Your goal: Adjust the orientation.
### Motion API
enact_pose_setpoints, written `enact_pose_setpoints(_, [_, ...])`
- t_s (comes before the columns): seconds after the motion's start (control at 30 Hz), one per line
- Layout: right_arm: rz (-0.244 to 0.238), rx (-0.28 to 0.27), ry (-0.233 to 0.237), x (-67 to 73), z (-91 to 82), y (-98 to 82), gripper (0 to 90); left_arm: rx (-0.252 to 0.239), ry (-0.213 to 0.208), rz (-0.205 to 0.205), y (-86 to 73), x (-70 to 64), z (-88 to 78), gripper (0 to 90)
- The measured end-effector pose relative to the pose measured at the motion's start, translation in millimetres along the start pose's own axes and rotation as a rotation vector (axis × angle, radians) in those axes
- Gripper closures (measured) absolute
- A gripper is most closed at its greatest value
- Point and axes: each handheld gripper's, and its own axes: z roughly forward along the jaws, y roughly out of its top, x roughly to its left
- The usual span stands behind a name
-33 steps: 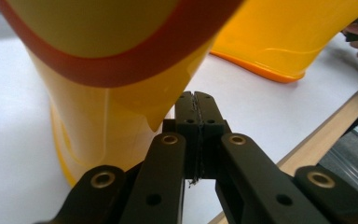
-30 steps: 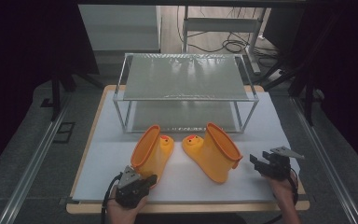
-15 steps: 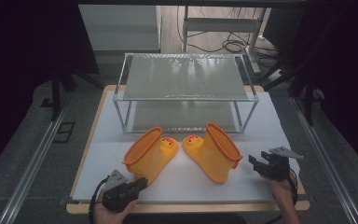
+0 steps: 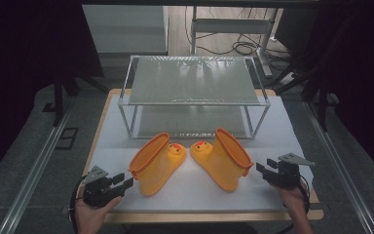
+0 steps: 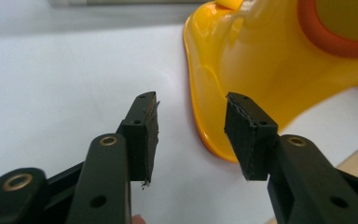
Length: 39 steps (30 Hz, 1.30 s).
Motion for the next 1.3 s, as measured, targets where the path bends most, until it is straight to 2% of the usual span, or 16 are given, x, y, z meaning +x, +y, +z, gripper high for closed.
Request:
enact_pose_setpoints(0.1, [-0.006, 0.012, 0.015, 0.7, -0.4, 0.6, 49.7, 0.004, -0.011, 0.002, 5.5, 4.0, 1.7, 54.1])
enact_pose_setpoints(0.13, [-0.029, 0.039, 0.039, 3.3, -1.4, 2.1, 50.4, 0.009, -0.010, 0.002, 8.4, 4.7, 2.2, 52.8])
enact_pose_setpoints(0.43, [-0.062, 0.045, 0.067, 9.0, -3.8, 4.5, 54.5, 0.062, -0.046, 0.015, 15.7, 4.1, 6.3, 48.7])
enact_pose_setpoints(0.5, [-0.066, 0.043, 0.082, 9.2, -3.7, 4.6, 58.9, 0.072, -0.045, 0.019, 16.8, 4.6, 6.1, 46.9])
enact_pose_setpoints(0.53, [-0.075, 0.039, 0.095, 9.8, -3.2, 5.1, 65.2, 0.075, -0.045, 0.019, 17.5, 5.3, 5.7, 46.8])
enact_pose_setpoints(0.57, [-0.075, 0.039, 0.095, 9.8, -3.2, 5.1, 65.2, 0.074, -0.046, 0.014, 18.2, 6.0, 5.5, 46.8])
enact_pose_setpoints(0.67, [-0.104, 0.040, 0.141, 12.7, 1.6, 5.6, 78.8, 0.080, -0.062, 0.007, 22.0, 10.0, 7.1, 45.9])
enact_pose_setpoints(0.77, [-0.119, 0.044, 0.158, 15.1, 5.5, 6.6, 83.3, 0.068, -0.052, 0.005, 25.4, 12.3, 8.7, 45.8])
enact_pose_setpoints(0.8, [-0.154, 0.065, 0.194, 19.1, 12.3, 8.9, 87.0, 0.047, -0.052, -0.012, 29.5, 14.8, 10.6, 45.8])
enact_pose_setpoints(1.0, [-0.229, 0.108, 0.245, 26.0, 28.3, 17.3, 89.7, 0.059, -0.048, -0.003, 38.8, 18.2, 13.3, 45.9])
enact_pose_setpoints(1.07, [-0.268, 0.118, 0.265, 32.5, 36.8, 20.8, 89.7, 0.069, -0.048, 0.004, 37.0, 18.2, 15.8, 45.8])
enact_pose_setpoints(1.1, [-0.268, 0.118, 0.265, 32.5, 36.8, 20.8, 89.7, 0.069, -0.048, 0.004, 37.0, 18.2, 15.8, 45.9])
enact_pose_setpoints(1.13, [-0.298, 0.137, 0.284, 39.7, 41.7, 19.5, 89.8, 0.074, -0.051, 0.001, 34.0, 17.7, 17.3, 45.9])
enact_pose_setpoints(1.2, [-0.313, 0.148, 0.295, 42.9, 42.9, 18.4, 89.8, 0.077, -0.056, -0.003, 32.0, 17.8, 18.0, 46.0])
enact_pose_setpoints(1.23, [-0.357, 0.153, 0.318, 51.5, 42.9, 15.8, 89.9, 0.080, -0.057, -0.006, 30.1, 18.5, 18.1, 46.0])
enact_pose_setpoints(1.3, [-0.367, 0.159, 0.331, 53.3, 41.0, 16.3, 89.9, 0.074, -0.057, -0.017, 29.3, 19.0, 16.8, 46.1])
